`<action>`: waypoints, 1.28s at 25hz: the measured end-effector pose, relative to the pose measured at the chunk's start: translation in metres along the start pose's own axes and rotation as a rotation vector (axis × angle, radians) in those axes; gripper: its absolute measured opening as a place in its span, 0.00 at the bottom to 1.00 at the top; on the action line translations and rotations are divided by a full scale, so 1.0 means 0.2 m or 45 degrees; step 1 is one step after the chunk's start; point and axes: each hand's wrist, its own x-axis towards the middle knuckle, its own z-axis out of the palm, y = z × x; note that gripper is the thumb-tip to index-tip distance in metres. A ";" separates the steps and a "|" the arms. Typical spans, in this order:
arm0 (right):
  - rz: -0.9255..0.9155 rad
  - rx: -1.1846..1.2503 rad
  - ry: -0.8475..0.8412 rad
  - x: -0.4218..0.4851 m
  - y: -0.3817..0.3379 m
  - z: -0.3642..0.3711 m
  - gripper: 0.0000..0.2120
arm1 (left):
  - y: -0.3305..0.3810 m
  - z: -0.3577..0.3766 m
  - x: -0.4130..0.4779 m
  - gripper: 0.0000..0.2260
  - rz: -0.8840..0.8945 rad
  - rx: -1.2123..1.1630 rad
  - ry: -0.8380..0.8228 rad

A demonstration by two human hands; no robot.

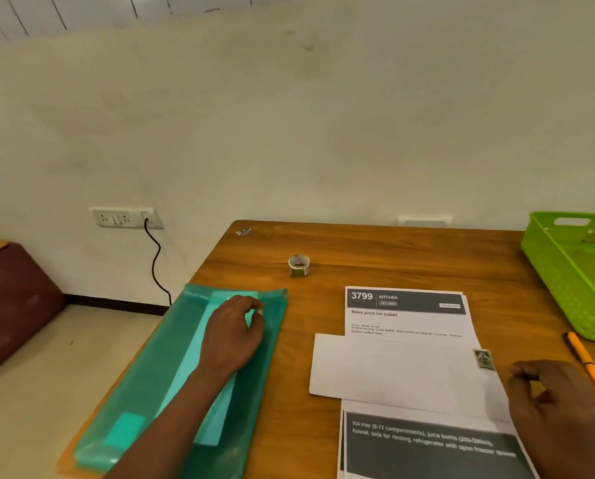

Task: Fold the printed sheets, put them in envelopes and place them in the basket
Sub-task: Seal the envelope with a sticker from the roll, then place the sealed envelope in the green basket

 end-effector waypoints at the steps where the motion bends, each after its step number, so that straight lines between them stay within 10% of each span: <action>1: -0.054 -0.006 -0.007 0.00 -0.02 -0.01 0.14 | -0.03 -0.02 -0.05 0.07 0.001 0.016 0.000; 6: -0.089 0.002 -0.199 0.01 -0.12 -0.06 0.13 | 0.09 -0.03 -0.25 0.09 -0.006 0.014 -0.084; 11: 0.353 -0.224 -0.432 -0.08 -0.18 -0.09 0.10 | 0.40 0.15 -0.36 0.23 0.285 0.130 -0.363; 15: 0.116 -0.097 -0.536 -0.25 -0.38 -0.14 0.12 | 0.49 0.27 -0.29 0.30 0.229 0.383 -0.533; 32: -0.020 0.075 -0.535 -0.33 -0.51 -0.07 0.14 | 0.63 0.12 -0.02 0.11 -0.230 -0.155 -1.013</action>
